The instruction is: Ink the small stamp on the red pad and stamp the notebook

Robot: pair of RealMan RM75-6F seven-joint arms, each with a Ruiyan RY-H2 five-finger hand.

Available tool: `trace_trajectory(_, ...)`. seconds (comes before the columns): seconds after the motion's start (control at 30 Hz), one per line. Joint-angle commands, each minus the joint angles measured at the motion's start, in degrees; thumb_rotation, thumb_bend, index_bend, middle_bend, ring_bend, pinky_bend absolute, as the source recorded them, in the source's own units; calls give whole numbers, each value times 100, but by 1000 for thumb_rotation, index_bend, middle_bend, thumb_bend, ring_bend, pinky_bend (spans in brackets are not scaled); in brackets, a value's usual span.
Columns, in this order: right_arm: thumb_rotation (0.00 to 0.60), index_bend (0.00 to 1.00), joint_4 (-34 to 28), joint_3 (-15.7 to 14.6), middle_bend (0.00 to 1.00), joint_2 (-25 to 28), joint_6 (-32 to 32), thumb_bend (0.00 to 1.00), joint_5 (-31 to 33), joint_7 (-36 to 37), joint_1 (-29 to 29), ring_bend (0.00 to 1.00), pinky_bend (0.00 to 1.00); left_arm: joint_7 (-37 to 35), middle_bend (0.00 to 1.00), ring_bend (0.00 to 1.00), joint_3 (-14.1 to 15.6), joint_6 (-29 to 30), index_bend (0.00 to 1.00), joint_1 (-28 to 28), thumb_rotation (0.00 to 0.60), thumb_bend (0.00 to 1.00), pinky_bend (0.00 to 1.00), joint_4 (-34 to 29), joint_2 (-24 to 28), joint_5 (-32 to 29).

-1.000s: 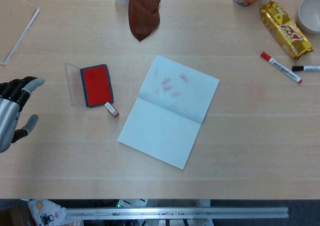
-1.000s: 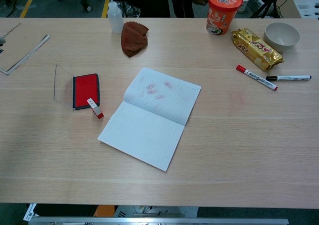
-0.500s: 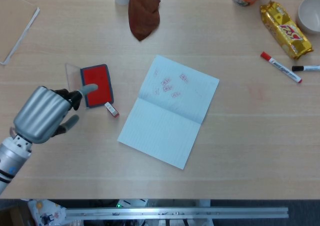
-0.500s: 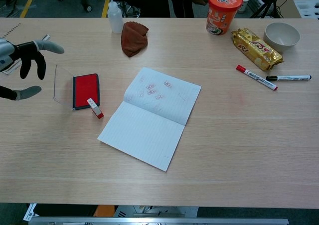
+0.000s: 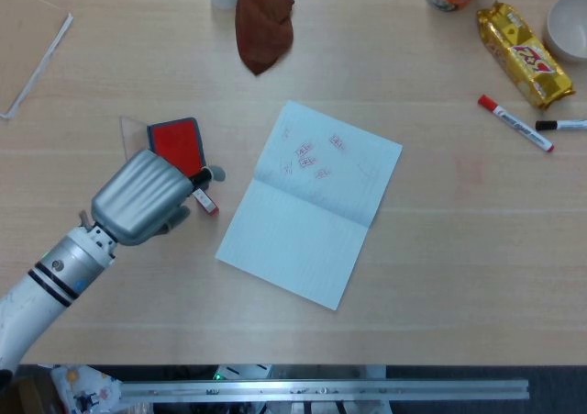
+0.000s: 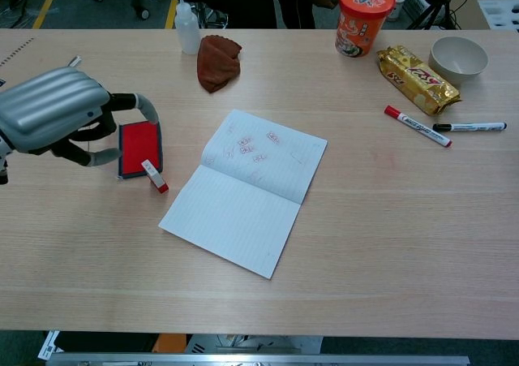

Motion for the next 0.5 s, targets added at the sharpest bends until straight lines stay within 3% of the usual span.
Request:
trace_trajectory(0.03, 600, 261, 7, -4, 393, -5, -13, 369, -2, 1, 10, 311, 411, 240, 970, 982, -43, -221, 318, -137, 600, 257, 1000, 10, -122, -216)
trace_trajectory(0.5, 600, 261, 35, -40, 393, -34, -61, 369, -32, 19, 47, 311, 411, 964, 966, 982, -45, -755, 337, -445, 600, 257, 1000, 235, -491, -1066)
